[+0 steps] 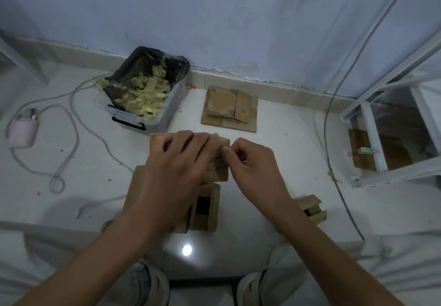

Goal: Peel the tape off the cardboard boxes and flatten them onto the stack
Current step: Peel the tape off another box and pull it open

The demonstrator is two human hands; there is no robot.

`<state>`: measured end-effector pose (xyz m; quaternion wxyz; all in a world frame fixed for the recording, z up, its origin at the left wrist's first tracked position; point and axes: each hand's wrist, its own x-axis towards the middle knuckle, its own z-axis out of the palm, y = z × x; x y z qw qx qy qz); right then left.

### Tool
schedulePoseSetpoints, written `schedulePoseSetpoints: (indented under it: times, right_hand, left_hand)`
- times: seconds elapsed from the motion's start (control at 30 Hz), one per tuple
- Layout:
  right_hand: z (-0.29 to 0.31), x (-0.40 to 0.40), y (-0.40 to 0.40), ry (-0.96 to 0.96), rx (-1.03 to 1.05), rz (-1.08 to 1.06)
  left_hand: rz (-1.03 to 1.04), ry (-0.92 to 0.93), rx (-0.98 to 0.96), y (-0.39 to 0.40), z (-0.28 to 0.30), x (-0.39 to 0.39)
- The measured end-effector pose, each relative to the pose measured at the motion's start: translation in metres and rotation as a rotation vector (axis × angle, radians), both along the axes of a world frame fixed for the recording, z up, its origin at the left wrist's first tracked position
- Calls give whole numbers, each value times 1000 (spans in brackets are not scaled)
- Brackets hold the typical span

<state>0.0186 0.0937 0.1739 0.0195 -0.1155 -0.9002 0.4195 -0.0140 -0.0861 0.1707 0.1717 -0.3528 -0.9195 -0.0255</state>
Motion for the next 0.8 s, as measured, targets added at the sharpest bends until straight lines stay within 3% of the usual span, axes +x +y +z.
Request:
schedulePoseSetpoints:
  times: [0.33,0.53,0.8]
  right_hand:
    - [-8,-4,2,-17,41,-2]
    - [-1,-7,12,-76,-304,98]
    - [17,-5,34,-283,-511,168]
  left_hand:
    - [-6,23,-50,3,-7,3]
    - [-19,-59,52,-1,-7,-6]
    - [-153,-149,55,-3,-10,-18]
